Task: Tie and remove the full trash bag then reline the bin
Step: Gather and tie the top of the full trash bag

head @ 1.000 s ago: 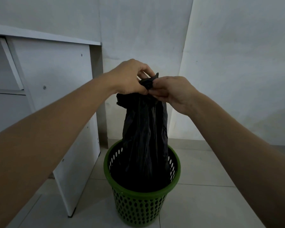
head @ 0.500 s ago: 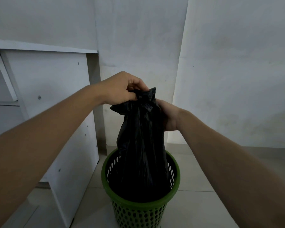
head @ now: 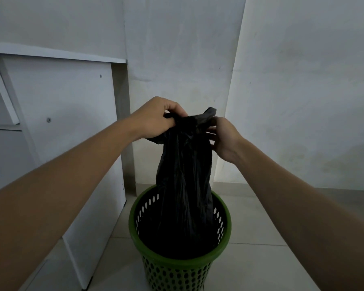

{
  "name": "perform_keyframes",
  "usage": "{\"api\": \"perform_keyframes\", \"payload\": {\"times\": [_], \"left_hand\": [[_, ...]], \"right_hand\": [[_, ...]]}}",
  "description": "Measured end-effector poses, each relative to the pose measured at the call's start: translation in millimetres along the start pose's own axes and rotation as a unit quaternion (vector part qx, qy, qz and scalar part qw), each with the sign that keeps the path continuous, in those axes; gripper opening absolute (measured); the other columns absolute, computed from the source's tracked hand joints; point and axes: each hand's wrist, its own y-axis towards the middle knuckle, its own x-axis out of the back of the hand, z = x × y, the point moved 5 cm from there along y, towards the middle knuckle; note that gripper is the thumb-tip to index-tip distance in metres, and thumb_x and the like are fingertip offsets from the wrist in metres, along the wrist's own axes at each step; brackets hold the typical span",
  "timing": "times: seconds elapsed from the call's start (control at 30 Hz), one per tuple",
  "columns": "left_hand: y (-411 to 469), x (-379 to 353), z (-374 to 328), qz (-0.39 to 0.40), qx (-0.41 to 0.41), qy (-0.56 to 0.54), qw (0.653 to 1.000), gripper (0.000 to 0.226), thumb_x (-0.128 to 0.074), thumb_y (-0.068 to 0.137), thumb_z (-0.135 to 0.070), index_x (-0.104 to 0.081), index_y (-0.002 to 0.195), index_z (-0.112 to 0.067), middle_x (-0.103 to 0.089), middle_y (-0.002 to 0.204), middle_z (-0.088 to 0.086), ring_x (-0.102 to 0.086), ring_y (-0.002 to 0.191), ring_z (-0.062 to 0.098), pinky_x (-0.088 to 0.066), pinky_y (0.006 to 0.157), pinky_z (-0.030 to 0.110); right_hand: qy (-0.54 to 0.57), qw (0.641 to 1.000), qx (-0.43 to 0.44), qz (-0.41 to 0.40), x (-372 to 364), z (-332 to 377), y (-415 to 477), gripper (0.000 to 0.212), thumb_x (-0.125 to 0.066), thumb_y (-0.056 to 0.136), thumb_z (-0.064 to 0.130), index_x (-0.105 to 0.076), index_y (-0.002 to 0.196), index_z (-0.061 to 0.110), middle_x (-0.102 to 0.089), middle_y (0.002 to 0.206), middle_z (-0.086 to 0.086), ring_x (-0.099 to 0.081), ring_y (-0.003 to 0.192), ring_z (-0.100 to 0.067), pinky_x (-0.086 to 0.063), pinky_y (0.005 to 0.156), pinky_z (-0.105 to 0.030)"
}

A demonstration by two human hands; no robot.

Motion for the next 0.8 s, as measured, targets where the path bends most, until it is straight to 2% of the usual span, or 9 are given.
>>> {"api": "perform_keyframes", "payload": {"times": [0.13,0.2,0.27,0.4,0.47,0.53,0.6,0.7,0.8], "left_hand": [[8,-22,6,0.013,0.003,-0.004,1.000,0.030,-0.056,0.096,-0.005,-0.070,0.082,-0.027,-0.063,0.105,-0.001,-0.062,0.085,0.026,-0.058,0.073,0.037],[11,-29,6,0.030,0.006,0.009,1.000,0.036,-0.054,0.093,0.002,-0.068,0.079,-0.028,-0.068,0.095,-0.003,-0.065,0.079,0.022,-0.056,0.062,0.021],[13,-30,5,0.018,0.007,0.036,0.999,0.037,-0.057,0.089,0.004,-0.068,0.078,-0.029,-0.069,0.087,-0.004,-0.066,0.075,0.015,-0.052,0.060,0.013],[17,-22,-1,-0.030,0.000,0.030,0.999,0.020,-0.072,0.085,-0.004,-0.072,0.085,-0.024,-0.070,0.092,-0.006,-0.069,0.083,0.013,-0.057,0.063,0.019],[19,-17,-7,-0.050,-0.005,0.000,0.999,0.021,-0.078,0.080,-0.005,-0.073,0.093,-0.021,-0.070,0.093,-0.007,-0.071,0.083,0.016,-0.054,0.057,0.017],[20,-17,-18,-0.049,-0.021,-0.018,0.998,0.029,-0.078,0.077,-0.002,-0.072,0.099,-0.019,-0.071,0.095,-0.008,-0.073,0.083,0.019,-0.052,0.058,0.015],[21,-22,-29,-0.036,-0.047,-0.020,0.998,0.031,-0.074,0.077,0.000,-0.072,0.102,-0.019,-0.073,0.100,-0.007,-0.073,0.085,0.017,-0.051,0.060,0.012],[18,-25,-32,-0.040,-0.069,-0.063,0.995,0.037,-0.073,0.078,-0.001,-0.070,0.110,-0.021,-0.071,0.112,-0.007,-0.072,0.088,0.008,-0.051,0.064,0.010],[12,-15,-16,-0.102,-0.054,-0.111,0.987,0.059,-0.083,0.077,-0.022,-0.057,0.129,-0.030,-0.060,0.131,-0.007,-0.063,0.112,0.007,-0.052,0.088,0.020]], "right_hand": [[0.037,0.996,0.025,0.074,-9,-5,-9,0.025,-0.048,0.095,0.017,-0.072,0.100,0.008,-0.069,0.096,-0.008,-0.066,0.087,-0.023,-0.058,0.077,-0.034],[0.048,0.993,0.047,0.095,-12,-1,-10,0.030,-0.047,0.097,0.014,-0.068,0.116,0.004,-0.068,0.103,-0.013,-0.064,0.091,-0.028,-0.057,0.080,-0.036],[0.030,0.993,0.073,0.087,-10,6,-13,0.028,-0.049,0.097,0.013,-0.066,0.115,0.003,-0.066,0.101,-0.013,-0.061,0.088,-0.028,-0.055,0.078,-0.037],[0.097,0.991,0.076,0.054,8,11,-14,0.040,-0.050,0.093,0.049,-0.070,0.092,0.015,-0.069,0.099,-0.002,-0.064,0.089,-0.020,-0.052,0.078,-0.035],[0.082,0.985,0.091,0.123,9,15,-18,0.056,-0.045,0.094,0.063,-0.069,0.116,0.018,-0.070,0.120,0.000,-0.065,0.114,-0.020,-0.052,0.095,-0.038],[-0.006,0.967,0.097,0.235,-7,13,-28,0.045,-0.053,0.098,0.047,-0.059,0.135,0.021,-0.067,0.130,-0.002,-0.061,0.124,-0.020,-0.051,0.099,-0.031],[-0.105,0.955,0.113,0.253,-21,11,-30,0.041,-0.069,0.091,0.019,-0.060,0.131,0.022,-0.072,0.119,0.000,-0.066,0.115,-0.016,-0.054,0.091,-0.025],[-0.133,0.972,0.136,0.135,-23,18,-23,0.034,-0.071,0.083,-0.002,-0.068,0.114,0.011,-0.075,0.105,-0.009,-0.071,0.100,-0.022,-0.059,0.089,-0.035],[-0.080,0.992,0.090,0.020,-12,15,-16,0.028,-0.071,0.082,-0.003,-0.070,0.109,0.006,-0.074,0.106,-0.019,-0.072,0.099,-0.034,-0.059,0.090,-0.045]]}}
